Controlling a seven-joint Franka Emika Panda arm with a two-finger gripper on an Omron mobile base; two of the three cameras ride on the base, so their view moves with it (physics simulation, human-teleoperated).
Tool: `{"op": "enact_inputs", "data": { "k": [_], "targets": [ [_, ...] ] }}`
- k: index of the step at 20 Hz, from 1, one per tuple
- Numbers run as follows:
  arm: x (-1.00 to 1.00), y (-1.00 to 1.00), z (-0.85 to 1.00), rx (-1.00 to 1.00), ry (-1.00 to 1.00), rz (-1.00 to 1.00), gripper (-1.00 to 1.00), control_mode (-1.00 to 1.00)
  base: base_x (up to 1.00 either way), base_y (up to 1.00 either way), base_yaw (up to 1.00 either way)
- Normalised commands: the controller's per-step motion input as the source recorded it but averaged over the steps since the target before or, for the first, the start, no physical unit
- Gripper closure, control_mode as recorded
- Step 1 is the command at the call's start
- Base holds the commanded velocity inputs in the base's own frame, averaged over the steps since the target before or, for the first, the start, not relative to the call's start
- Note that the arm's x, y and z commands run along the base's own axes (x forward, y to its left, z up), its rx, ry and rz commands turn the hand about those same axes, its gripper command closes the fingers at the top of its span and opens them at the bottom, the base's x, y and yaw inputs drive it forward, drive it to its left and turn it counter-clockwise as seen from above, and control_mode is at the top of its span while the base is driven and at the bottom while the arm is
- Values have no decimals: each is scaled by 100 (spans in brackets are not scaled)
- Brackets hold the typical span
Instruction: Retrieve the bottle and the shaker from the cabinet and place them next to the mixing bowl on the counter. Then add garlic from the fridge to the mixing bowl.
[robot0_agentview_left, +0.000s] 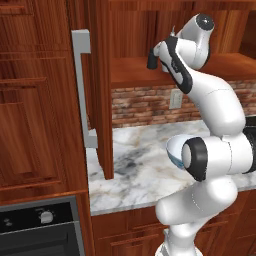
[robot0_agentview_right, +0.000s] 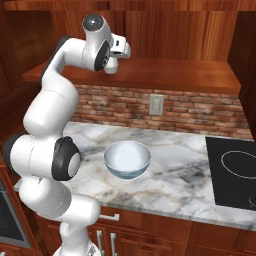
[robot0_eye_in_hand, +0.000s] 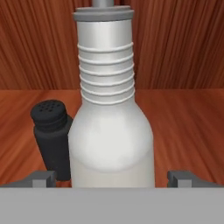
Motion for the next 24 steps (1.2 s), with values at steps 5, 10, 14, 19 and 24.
{"op": "enact_inputs", "data": {
  "k": [5,10,14,19,24],
  "targets": [
    [3,0,0,0,0,0,-100,-100,0,0,0],
    [0,0,0,0,0,0,-100,-100,0,0,0],
    [0,0,0,0,0,0,100,-100,0,0,0],
    [0,0,0,0,0,0,100,-100,0,0,0],
    [0,0,0,0,0,0,100,-100,0,0,0]
  ]
}}
